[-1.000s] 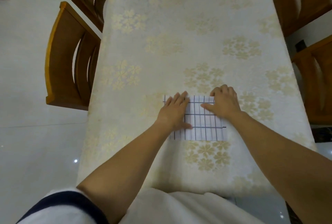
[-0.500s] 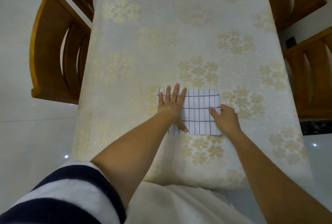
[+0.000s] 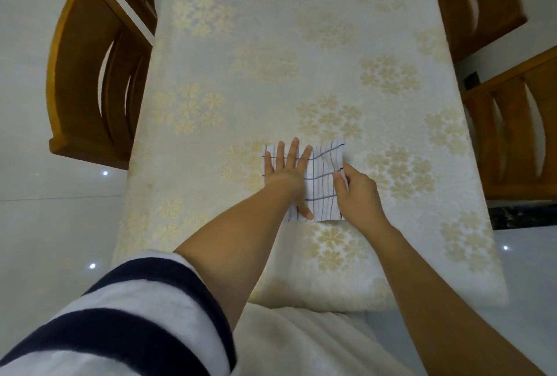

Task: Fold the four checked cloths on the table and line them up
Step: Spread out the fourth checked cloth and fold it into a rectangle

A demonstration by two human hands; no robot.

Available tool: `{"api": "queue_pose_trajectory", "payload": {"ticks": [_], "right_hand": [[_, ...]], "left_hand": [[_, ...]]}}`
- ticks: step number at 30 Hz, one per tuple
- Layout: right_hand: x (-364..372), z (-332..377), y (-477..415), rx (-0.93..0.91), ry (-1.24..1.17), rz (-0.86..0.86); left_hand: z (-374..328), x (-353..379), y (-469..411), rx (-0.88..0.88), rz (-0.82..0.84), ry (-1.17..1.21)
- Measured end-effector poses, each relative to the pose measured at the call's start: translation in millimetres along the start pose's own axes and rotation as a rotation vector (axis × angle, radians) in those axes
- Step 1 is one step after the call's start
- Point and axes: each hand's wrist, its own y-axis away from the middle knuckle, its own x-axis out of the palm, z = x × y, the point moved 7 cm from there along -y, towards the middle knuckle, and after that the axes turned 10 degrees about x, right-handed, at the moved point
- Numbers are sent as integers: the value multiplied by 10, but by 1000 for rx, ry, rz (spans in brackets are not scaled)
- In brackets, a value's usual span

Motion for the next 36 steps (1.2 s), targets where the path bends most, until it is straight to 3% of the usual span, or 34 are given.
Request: {"api": "queue_pose_trajectory", "payload": {"ticks": [8, 10, 13, 16, 20, 23, 26, 31, 36], "right_hand": [[220, 327, 65, -55, 78, 82], [243, 372, 74, -60, 91, 80], [299, 445, 75, -50, 116, 71], [447, 528, 63, -13, 146, 68], [759, 649, 61, 72, 238, 70], [1079, 703, 114, 85, 122, 224], [1164, 630, 144, 87, 41, 316], [838, 509, 18, -67, -22, 128], [899, 347, -279, -199, 292, 98]], "left_hand": [[-20, -11, 36, 29, -38, 8], [4, -55, 54, 125, -170, 75], [228, -164, 166, 323, -485, 361], [675, -191, 402, 306, -756, 425], [1135, 64, 428, 173, -684, 283], [1181, 140, 470, 170, -727, 128], [1174, 92, 501, 126, -765, 165], [1107, 98, 544, 193, -776, 50], [1031, 115, 525, 350, -796, -81]]}}
